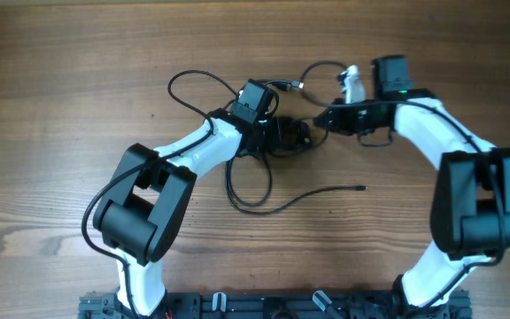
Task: Untangle cables
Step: 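Pull the strand far right with the right gripper, extending the cable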
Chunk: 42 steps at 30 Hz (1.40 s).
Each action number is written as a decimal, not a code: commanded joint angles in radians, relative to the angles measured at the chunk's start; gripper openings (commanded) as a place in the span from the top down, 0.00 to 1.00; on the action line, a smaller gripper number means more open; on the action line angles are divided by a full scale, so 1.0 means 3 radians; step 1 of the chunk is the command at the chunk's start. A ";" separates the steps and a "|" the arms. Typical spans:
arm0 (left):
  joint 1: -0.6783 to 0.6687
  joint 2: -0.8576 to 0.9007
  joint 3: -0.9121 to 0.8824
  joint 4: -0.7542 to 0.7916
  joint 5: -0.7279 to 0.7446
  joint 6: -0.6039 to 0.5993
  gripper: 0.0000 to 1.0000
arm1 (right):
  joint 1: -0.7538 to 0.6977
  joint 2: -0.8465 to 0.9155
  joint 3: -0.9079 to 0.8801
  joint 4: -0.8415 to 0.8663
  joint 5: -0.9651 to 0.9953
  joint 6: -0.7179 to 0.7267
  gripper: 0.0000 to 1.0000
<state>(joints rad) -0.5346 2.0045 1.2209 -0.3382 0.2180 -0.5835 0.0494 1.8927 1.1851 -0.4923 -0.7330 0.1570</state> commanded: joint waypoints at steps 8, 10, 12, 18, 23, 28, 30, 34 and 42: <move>0.0102 0.0038 -0.0106 -0.0231 -0.0183 0.0085 0.96 | -0.1390 -0.1074 0.0132 0.0142 -0.0877 0.0593 0.96; 0.0126 0.0038 -0.0106 -0.0263 -0.0184 0.0083 0.96 | -0.1603 -0.1190 0.0132 0.0149 -0.0880 0.0757 0.96; 0.0146 0.0038 -0.0106 -0.0287 -0.0183 0.0072 0.96 | -0.1818 -0.1298 0.0132 0.0178 -0.0880 0.0891 0.96; 0.0191 0.0038 -0.0106 -0.0323 -0.0183 0.0074 0.96 | -0.2263 -0.1490 0.0132 0.0399 -0.0879 0.1254 0.96; 0.0192 0.0038 -0.0106 -0.0337 -0.0188 0.0074 0.96 | -0.2421 -0.1563 0.0132 0.0824 -0.0866 0.1626 0.96; 0.0266 0.0038 -0.0106 -0.0441 -0.0285 0.0074 0.96 | -0.2407 -0.1588 0.0132 0.1034 -0.0893 0.1816 0.96; 0.0343 0.0038 -0.0106 -0.0525 -0.0329 0.0076 0.96 | -0.2374 -0.1588 0.0132 0.0959 -0.0890 0.1729 0.96; 0.0478 0.0038 -0.0106 -0.0635 -0.0332 0.0193 0.96 | -0.2286 -0.1588 0.0131 0.0608 -0.0809 0.1438 0.96; 0.0749 0.0038 -0.0106 -0.0870 -0.0479 0.0631 0.96 | -0.2089 -0.1588 0.0156 0.0347 -0.0228 0.1270 0.96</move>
<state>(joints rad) -0.3683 1.9820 1.2198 -0.5430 0.2447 -0.4728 -0.5732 1.4414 1.1919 -0.4183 -0.8825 0.5583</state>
